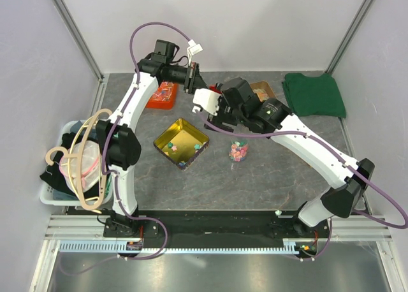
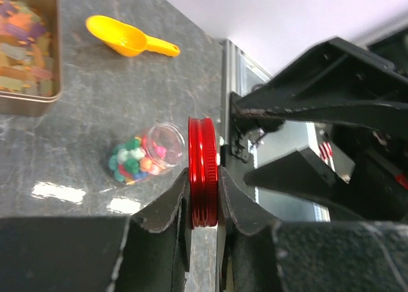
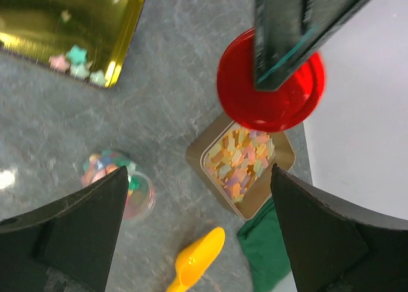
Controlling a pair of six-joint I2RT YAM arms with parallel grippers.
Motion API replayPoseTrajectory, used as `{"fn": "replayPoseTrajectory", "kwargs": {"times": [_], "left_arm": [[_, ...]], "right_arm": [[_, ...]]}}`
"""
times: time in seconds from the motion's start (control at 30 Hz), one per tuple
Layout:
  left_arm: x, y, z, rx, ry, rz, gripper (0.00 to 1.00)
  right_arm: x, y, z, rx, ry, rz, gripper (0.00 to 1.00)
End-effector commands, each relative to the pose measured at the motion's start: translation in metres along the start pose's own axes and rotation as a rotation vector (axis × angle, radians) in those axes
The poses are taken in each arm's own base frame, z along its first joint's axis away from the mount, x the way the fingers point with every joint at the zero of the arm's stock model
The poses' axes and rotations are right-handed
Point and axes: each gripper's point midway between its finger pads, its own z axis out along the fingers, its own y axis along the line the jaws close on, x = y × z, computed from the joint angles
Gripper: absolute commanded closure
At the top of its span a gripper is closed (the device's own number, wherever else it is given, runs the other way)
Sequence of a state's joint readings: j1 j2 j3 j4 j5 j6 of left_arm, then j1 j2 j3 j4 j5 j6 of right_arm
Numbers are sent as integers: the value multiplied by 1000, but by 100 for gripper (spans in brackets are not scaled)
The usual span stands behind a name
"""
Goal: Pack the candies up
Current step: Pick up the bottle lid at the center of the board.
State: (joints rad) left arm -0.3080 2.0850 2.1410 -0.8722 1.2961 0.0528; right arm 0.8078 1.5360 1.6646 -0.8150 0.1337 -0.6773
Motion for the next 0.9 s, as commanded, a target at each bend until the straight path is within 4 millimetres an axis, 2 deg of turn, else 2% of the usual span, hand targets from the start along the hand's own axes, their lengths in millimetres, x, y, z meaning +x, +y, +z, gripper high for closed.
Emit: {"fn": "replayPoseTrajectory", "kwargs": {"times": [0.0,0.17,0.43,0.63,0.87], "left_arm": [[-24,-18,-3,-52,-56,18,93],[-19,-27,3,2,-44,3,93],[-16,-46,9,52,-29,17,93],[-16,-54,8,72,-26,26,93],[-17,-55,8,80,-26,27,93]], "right_arm": [[-39,-41,-14,194,-180,145,2],[-43,-50,-18,251,-218,192,2],[-41,-61,-8,303,-233,233,2],[-38,-63,-1,276,-241,253,2],[-39,-56,4,230,-254,272,2]]}}
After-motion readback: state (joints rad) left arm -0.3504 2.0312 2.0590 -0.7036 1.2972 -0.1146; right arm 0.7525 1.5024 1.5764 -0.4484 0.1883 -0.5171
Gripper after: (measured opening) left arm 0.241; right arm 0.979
